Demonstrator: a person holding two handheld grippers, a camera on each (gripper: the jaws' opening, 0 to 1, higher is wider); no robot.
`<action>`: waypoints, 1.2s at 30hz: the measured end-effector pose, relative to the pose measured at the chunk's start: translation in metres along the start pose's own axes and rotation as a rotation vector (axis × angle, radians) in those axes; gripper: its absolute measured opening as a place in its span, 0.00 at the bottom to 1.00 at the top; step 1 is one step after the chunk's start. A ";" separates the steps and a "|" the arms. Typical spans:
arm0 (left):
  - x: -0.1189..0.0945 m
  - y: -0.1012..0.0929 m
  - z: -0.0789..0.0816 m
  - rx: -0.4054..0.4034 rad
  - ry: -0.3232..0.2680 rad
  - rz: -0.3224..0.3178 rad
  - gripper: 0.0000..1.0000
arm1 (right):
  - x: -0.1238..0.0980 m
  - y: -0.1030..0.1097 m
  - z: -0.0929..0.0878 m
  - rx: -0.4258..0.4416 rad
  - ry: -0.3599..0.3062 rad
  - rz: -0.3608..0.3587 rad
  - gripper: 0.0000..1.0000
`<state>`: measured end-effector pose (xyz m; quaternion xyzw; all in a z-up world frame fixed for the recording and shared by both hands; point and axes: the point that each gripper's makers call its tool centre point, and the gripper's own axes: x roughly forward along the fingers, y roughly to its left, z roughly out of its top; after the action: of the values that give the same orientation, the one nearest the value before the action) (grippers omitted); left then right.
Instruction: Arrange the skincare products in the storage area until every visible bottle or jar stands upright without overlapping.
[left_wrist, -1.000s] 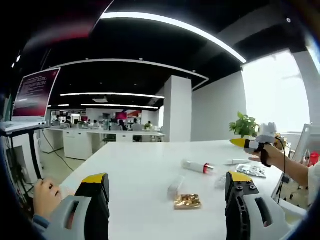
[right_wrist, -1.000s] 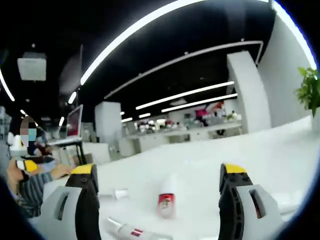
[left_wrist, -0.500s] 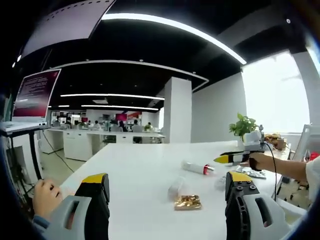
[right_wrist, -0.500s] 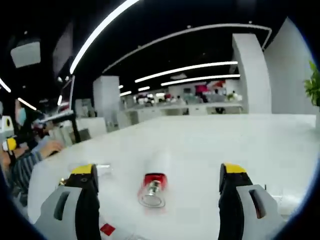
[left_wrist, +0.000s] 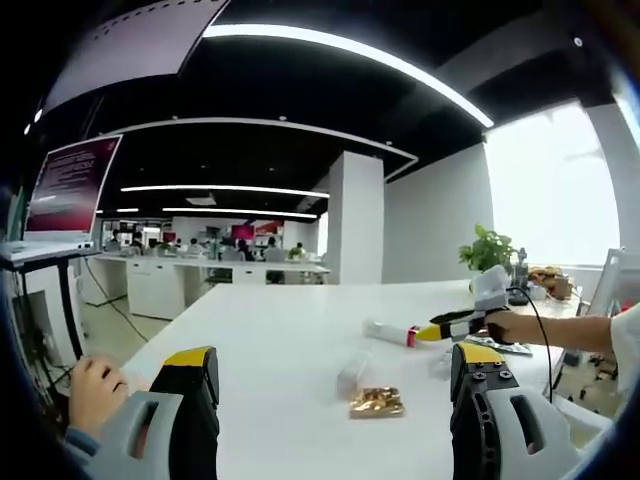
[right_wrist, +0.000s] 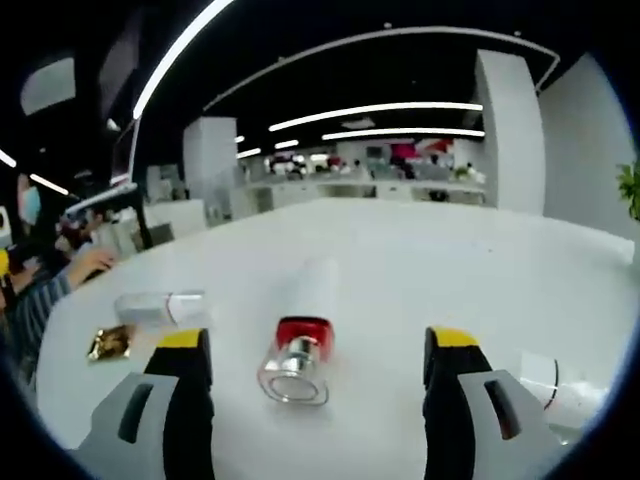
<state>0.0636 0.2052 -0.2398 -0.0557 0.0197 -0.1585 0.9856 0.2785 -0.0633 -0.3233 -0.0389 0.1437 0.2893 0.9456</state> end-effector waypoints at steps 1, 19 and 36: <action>0.000 0.000 0.000 -0.001 0.001 0.000 1.00 | 0.000 0.001 -0.001 -0.001 0.008 0.003 0.80; 0.000 0.001 -0.004 -0.006 0.008 0.000 1.00 | 0.008 0.007 -0.017 -0.032 0.151 -0.003 0.52; 0.000 0.001 -0.005 -0.014 0.006 0.001 1.00 | 0.009 0.008 -0.020 0.003 0.173 -0.014 0.30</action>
<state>0.0633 0.2054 -0.2444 -0.0619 0.0237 -0.1578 0.9852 0.2762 -0.0546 -0.3453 -0.0632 0.2248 0.2782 0.9317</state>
